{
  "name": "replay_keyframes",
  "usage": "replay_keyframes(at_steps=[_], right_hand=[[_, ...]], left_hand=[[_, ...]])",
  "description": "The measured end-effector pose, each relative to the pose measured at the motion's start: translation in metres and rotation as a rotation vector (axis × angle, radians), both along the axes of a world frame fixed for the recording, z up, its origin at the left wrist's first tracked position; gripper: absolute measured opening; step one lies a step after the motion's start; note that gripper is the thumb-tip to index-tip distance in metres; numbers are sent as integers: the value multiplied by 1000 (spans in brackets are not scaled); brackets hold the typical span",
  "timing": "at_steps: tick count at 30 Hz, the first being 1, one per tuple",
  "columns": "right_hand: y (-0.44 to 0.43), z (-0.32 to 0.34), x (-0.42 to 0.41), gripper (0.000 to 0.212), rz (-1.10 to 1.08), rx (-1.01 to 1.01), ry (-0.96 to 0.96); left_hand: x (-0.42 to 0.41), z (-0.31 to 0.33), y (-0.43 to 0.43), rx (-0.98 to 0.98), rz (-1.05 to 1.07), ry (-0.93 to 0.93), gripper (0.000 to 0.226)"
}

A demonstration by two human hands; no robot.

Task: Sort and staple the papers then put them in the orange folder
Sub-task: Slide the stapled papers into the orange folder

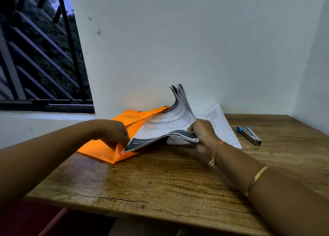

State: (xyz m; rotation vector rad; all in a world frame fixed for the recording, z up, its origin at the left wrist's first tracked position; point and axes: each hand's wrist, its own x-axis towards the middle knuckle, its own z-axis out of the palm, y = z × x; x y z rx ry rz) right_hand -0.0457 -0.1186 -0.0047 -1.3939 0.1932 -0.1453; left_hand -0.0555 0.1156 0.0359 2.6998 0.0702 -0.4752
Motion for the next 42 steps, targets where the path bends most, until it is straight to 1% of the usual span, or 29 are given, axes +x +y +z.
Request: replay_keyframes(at_steps=[3, 5, 6, 8, 9, 11, 12, 13, 15, 17, 18, 20, 23, 26, 30, 33, 36, 39, 42], right_hand=[[1, 2, -5, 26, 13, 141, 20], [4, 3, -9, 25, 31, 212, 24], [5, 4, -10, 26, 31, 234, 18], [8, 2, -10, 26, 26, 237, 14], [11, 1, -10, 27, 24, 209, 11], [15, -3, -8, 29, 14, 93, -18], [16, -3, -9, 31, 9, 23, -38], [17, -4, -11, 32, 10, -48, -64], [17, -3, -15, 34, 27, -150, -120], [18, -2, -17, 34, 45, -208, -147], [18, -2, -17, 34, 41, -232, -149], [18, -4, -17, 33, 22, -261, -135], [16, -4, -15, 28, -6, -251, -104], [16, -5, -12, 27, 36, -184, -67], [19, -6, -14, 31, 265, -95, -20], [18, -6, -18, 35, 391, -112, 4], [17, -6, -21, 33, 463, -69, 13], [14, -4, -24, 24, 541, -129, 38], [6, 0, -24, 15, 569, -188, 117]], left_hand=[[1, -4, -3, 92, -6, -13, 19], [4, -4, 1, 93, 20, 35, 24], [4, -3, 3, 80, 42, 43, 22], [0, 1, 5, 30, 64, 36, 15], [0, 1, 6, 1, 55, 22, 18], [-3, -1, 3, 6, 17, 1, 33], [-4, -2, 2, 59, 1, -29, 41], [-6, -3, 0, 155, -31, -74, 48], [-8, -6, -5, 448, -123, -189, 52], [-11, -10, -11, 718, -209, -334, 44], [-14, -12, -15, 796, -229, -404, 36], [-19, -17, -23, 862, -240, -514, 26], [-19, -22, -33, 801, -263, -565, 26], [-10, -24, -41, 674, -276, -584, 40], [-4, -28, -55, 574, -238, -595, 37], [1, -33, -62, 550, -213, -506, 41], [7, -33, -72, 501, -238, -462, 38], [18, -29, -79, 425, -229, -432, 43], [30, -35, -78, 345, -178, -458, 43]])
